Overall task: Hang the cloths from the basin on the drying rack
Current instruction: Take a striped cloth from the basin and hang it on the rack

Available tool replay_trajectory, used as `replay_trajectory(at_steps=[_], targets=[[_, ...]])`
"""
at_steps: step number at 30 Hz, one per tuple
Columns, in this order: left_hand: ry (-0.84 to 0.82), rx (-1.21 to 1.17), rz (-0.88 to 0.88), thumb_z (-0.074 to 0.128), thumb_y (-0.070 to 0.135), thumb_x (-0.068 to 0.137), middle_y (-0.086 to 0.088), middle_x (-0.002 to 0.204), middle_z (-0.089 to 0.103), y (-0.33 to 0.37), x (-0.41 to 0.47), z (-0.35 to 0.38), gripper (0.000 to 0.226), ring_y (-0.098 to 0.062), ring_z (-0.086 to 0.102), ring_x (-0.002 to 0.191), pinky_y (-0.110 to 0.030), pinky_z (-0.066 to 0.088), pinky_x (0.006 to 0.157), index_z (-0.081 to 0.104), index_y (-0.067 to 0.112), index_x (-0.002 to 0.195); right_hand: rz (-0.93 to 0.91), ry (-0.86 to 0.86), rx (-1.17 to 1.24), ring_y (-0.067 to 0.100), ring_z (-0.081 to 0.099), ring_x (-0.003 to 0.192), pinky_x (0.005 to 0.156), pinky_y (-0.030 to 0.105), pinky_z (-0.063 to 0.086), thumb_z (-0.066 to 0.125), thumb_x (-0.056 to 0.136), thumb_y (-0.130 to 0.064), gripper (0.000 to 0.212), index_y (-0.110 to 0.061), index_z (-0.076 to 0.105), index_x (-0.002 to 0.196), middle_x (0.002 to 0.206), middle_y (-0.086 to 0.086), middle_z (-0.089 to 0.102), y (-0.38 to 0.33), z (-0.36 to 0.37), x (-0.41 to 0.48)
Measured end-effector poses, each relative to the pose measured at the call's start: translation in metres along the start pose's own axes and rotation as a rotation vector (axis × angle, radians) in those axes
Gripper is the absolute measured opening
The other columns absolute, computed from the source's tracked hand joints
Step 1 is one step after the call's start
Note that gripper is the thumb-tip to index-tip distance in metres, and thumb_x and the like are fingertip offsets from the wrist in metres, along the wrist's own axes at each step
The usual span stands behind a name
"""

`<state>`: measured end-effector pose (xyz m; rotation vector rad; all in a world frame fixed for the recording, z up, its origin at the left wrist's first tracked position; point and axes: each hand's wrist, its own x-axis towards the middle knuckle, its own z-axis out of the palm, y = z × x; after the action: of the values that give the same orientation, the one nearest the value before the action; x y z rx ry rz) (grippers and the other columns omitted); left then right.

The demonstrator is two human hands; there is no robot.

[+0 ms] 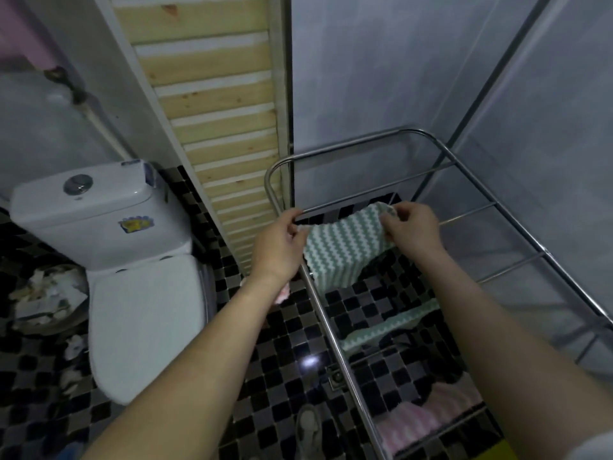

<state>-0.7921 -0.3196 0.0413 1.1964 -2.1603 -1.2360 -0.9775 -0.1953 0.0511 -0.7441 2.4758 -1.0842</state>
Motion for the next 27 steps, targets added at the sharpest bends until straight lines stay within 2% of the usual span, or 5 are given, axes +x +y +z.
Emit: replay_trajectory(at_steps=[5, 8, 19, 24, 27], targets=[[-0.295, 0.379, 0.141, 0.065, 0.043, 0.088, 0.008, 0.104, 0.070, 0.003, -0.019, 0.006, 0.028, -0.012, 0.065, 0.090, -0.028, 0.052, 0.078, 0.069, 0.028, 0.111, 0.047, -0.047, -0.088, 0.021, 0.060, 0.085, 0.071, 0.027, 0.041, 0.061, 0.094, -0.023, 0.033, -0.008, 0.062, 0.123, 0.094, 0.005, 0.061, 0.002, 0.011, 0.013], [-0.258, 0.479, 0.165, 0.063, 0.038, 0.090, 0.006, 0.098, 0.073, 0.001, -0.028, 0.012, 0.021, -0.015, 0.066, 0.086, -0.031, 0.054, 0.075, 0.070, 0.029, 0.109, 0.037, -0.020, -0.204, 0.016, 0.056, 0.079, 0.067, 0.026, 0.043, 0.056, 0.095, -0.016, 0.037, -0.013, 0.055, 0.132, 0.101, 0.006, 0.064, 0.007, 0.007, 0.011], [-0.231, 0.488, 0.179, 0.068, 0.040, 0.086, 0.009, 0.088, 0.058, 0.003, -0.030, 0.007, 0.016, -0.013, 0.058, 0.081, -0.030, 0.051, 0.072, 0.066, 0.025, 0.082, 0.221, 0.081, -0.060, 0.019, 0.060, 0.072, 0.067, 0.033, 0.048, 0.073, 0.085, -0.030, 0.016, -0.016, 0.068, 0.089, 0.082, 0.002, 0.065, 0.036, -0.004, -0.006], [-0.200, 0.503, 0.183, 0.065, 0.032, 0.090, 0.006, 0.101, 0.058, 0.003, -0.031, 0.010, 0.018, -0.016, 0.060, 0.092, -0.034, 0.052, 0.078, 0.067, 0.024, 0.107, 0.121, 0.104, -0.317, 0.015, 0.051, 0.052, 0.054, 0.025, 0.038, 0.063, 0.093, -0.026, 0.024, -0.015, 0.066, 0.072, 0.060, 0.002, 0.058, 0.031, 0.003, -0.001], [-0.185, 0.516, 0.169, 0.066, 0.033, 0.089, 0.009, 0.099, 0.049, 0.003, -0.031, 0.011, 0.014, -0.014, 0.057, 0.091, -0.028, 0.044, 0.072, 0.067, 0.023, 0.100, 0.023, 0.116, -0.511, 0.029, 0.056, 0.065, 0.061, 0.036, 0.046, 0.058, 0.096, -0.027, 0.029, -0.010, 0.068, 0.074, 0.063, 0.008, 0.058, 0.029, 0.009, 0.000]])
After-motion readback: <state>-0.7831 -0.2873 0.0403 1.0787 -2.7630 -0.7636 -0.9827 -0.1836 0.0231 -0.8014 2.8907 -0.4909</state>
